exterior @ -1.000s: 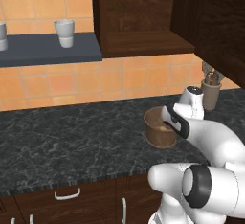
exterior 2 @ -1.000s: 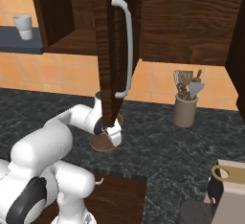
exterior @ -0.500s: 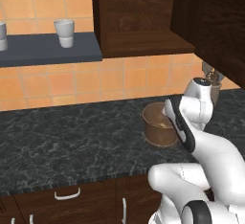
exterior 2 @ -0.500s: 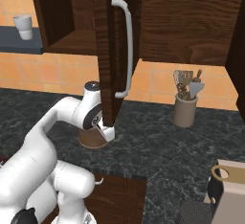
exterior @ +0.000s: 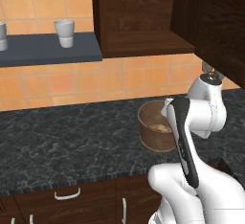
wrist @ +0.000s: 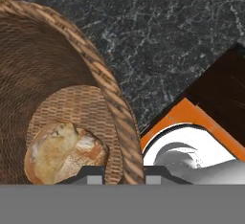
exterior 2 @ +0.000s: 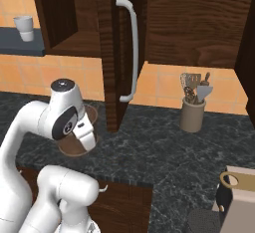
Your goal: Open the cabinet, pick up the bread from the cabinet and place it in the basket. Then move the basket to the dining counter.
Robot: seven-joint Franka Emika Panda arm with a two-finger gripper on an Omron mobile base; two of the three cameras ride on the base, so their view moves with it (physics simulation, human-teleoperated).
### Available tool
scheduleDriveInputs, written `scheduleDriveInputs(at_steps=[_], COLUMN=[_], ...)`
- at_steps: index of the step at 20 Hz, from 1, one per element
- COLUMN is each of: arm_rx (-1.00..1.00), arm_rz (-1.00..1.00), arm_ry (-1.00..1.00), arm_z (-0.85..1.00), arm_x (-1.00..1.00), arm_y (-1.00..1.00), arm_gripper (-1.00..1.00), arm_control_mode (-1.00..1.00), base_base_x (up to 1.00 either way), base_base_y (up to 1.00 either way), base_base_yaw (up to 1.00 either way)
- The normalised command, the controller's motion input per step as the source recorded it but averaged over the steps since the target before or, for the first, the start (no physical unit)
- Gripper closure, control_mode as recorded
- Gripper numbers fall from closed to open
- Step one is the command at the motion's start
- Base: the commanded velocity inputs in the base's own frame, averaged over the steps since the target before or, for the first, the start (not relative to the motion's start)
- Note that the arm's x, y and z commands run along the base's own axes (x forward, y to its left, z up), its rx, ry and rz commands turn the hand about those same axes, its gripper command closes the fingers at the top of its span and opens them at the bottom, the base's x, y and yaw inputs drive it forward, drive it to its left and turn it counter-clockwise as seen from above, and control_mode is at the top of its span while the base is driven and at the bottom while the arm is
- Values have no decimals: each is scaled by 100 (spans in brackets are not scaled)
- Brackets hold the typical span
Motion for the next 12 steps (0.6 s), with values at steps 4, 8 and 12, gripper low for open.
scheduleDriveInputs(at_steps=[4, 8, 12], arm_rx=[0, 0, 0], arm_rz=[0, 0, 0], arm_ry=[0, 5, 0], arm_z=[67, 7, 0], arm_x=[-28, -7, 0], arm_y=[15, 1, 0], arm_gripper=[100, 100, 100], arm_control_mode=[-100, -100, -100], base_base_x=[0, 0, 0], base_base_y=[0, 0, 0], base_base_yaw=[0, 0, 0])
